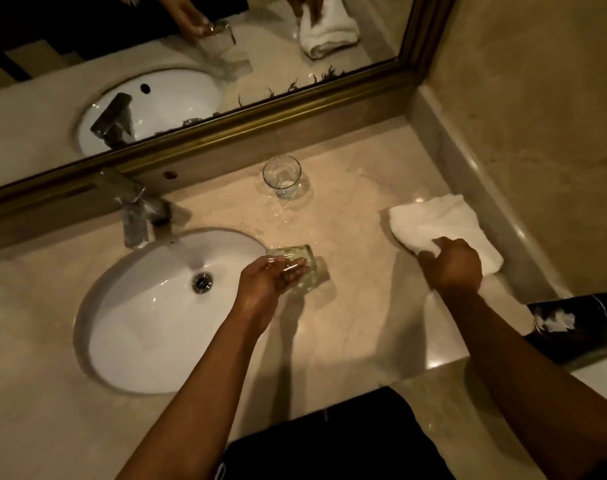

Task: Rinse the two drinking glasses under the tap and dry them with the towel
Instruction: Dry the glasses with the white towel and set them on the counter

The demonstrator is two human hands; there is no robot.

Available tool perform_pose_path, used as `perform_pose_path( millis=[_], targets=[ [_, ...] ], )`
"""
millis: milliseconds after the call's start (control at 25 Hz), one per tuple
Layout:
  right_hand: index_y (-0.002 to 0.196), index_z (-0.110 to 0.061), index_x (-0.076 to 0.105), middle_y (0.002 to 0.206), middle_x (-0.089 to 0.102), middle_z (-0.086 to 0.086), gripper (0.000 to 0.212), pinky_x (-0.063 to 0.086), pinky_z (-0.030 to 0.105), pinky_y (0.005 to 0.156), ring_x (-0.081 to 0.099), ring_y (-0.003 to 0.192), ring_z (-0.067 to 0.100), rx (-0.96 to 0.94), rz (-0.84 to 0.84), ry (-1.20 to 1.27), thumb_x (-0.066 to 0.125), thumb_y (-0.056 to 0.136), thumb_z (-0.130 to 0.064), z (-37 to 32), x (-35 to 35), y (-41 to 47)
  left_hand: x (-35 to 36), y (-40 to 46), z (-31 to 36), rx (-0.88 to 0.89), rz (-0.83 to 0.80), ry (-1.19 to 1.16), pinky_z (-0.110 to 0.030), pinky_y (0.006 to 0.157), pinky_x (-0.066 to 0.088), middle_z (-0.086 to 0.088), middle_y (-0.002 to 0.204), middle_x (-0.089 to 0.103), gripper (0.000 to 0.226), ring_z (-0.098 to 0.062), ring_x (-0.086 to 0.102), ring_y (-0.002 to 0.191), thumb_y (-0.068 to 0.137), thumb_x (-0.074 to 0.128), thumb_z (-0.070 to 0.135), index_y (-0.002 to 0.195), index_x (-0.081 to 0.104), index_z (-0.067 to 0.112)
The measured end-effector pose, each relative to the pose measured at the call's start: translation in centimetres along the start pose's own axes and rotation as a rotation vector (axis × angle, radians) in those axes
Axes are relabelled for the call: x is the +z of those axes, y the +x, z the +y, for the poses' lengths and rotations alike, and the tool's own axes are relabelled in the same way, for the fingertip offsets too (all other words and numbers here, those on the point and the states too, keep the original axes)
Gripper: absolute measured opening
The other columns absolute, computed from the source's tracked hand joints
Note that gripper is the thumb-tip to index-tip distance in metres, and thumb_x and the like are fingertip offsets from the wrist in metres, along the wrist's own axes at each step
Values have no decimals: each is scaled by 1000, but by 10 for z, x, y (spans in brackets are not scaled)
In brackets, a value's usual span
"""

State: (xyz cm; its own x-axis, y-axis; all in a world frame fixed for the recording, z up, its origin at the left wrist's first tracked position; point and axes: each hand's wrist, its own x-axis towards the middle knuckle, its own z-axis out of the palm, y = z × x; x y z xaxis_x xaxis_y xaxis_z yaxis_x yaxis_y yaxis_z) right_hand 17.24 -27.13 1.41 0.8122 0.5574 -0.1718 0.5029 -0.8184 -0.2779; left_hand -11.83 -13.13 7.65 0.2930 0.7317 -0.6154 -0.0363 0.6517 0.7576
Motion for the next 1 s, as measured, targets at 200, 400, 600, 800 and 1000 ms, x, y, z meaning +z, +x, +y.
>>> perform_pose_path(
  millis=[200, 400, 600, 800, 1000],
  targets=[
    [111, -8, 72, 106, 65, 16, 46, 44, 26, 81, 63, 94, 30, -104, 98, 477, 61, 80, -40, -43, -42, -44, 3, -23, -7, 67, -43, 143, -40, 85, 58, -26, 104, 76, 13, -42, 74, 101, 97, 58, -4, 94, 69, 2],
    [114, -23, 73, 129, 61, -4, 39, 43, 27, 103, 54, 123, 15, -579, -54, 608, 67, 78, -37, -103, -65, -134, 3, -45, 3, 129, -204, 334, -24, 70, 58, -20, 96, 78, 19, -29, 76, 86, 93, 57, -10, 96, 74, -2],
    [134, -75, 22, 163, -2, -26, 50, 1, 46, 124, -13, 152, 12, -761, -637, 279, 31, 85, -80, -141, -71, -155, -32, -63, 17, 182, -266, 386, -47, 90, 61, -9, 107, 79, 32, -26, 74, 104, 93, 58, -3, 114, 74, 14],
    [138, -69, 21, 158, 25, -22, 61, 27, 31, 119, 26, 144, 0, -809, -666, 395, 58, 91, -56, -170, -86, -158, -51, -87, 35, 352, -358, 536, -46, 89, 62, -12, 98, 78, 23, -24, 75, 97, 92, 55, -4, 101, 71, 9],
    [122, -31, 63, 124, 68, -3, 55, 50, 28, 99, 65, 112, 17, -365, -1156, 1095, 81, 72, -45, -193, -119, -142, -64, -107, 79, 512, -571, 512, -31, 83, 59, -12, 90, 78, 10, -21, 76, 88, 95, 60, -8, 96, 69, -8]
  ],
)
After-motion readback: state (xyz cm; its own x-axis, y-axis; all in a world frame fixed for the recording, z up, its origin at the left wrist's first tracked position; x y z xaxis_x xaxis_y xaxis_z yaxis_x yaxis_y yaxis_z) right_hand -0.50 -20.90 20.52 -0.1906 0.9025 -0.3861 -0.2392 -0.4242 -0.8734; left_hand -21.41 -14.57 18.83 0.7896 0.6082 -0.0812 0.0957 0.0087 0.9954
